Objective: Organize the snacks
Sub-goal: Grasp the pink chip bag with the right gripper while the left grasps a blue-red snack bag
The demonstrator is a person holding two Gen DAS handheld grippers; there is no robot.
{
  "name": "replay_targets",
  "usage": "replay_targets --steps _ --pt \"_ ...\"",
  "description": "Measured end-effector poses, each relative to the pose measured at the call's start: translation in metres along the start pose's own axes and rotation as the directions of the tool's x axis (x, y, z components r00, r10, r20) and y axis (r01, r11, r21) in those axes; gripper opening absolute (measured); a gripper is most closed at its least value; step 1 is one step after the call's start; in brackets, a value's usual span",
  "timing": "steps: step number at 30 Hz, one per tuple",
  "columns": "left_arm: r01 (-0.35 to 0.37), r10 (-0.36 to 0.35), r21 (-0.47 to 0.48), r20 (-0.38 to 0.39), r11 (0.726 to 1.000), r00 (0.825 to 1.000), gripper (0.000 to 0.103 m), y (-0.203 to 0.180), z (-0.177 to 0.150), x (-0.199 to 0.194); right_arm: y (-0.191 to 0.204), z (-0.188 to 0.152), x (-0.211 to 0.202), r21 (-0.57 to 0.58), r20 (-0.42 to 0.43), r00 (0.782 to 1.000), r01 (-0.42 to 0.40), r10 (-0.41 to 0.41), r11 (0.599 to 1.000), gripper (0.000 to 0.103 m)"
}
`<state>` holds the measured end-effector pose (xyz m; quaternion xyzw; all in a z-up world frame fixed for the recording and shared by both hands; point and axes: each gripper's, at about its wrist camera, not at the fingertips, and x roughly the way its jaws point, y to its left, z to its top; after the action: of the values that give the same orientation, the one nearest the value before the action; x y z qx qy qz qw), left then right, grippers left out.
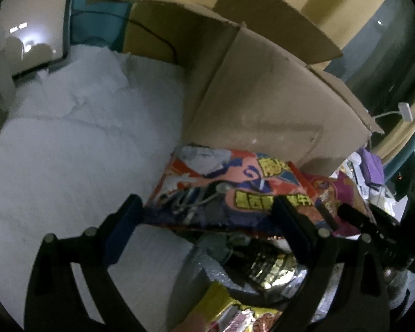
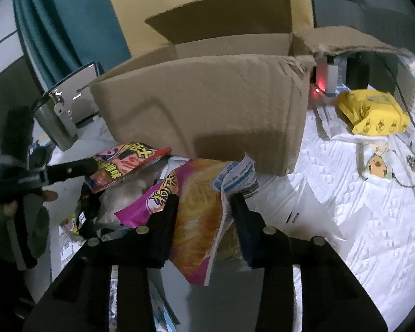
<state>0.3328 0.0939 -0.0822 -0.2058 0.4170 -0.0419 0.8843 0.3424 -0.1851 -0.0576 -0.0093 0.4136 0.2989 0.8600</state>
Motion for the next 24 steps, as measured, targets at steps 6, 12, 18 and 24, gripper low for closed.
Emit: replay_targets --steps 6,12,18,24 --pt "0.049 -0.049 -0.005 -0.027 0.999 0.998 0.095 0.001 0.002 0.006 0.009 -0.002 -0.003 -0.028 0.003 1.000 -0.016 0.016 0.999 0.038" --pt "0.074 -0.074 0.038 -0.009 0.997 0.997 0.081 -0.003 0.002 0.004 0.008 -0.003 -0.004 -0.018 0.007 1.000 -0.021 0.021 1.000 0.038" --pt "0.097 -0.098 0.069 0.007 0.993 0.995 0.053 -0.009 0.002 0.002 0.009 -0.004 -0.005 -0.015 0.009 1.000 -0.023 0.023 1.000 0.038" --pt "0.105 -0.108 0.077 0.035 0.991 0.994 0.047 -0.009 -0.002 -0.010 0.013 -0.005 -0.011 -0.025 0.018 1.000 -0.019 0.020 1.000 0.036"
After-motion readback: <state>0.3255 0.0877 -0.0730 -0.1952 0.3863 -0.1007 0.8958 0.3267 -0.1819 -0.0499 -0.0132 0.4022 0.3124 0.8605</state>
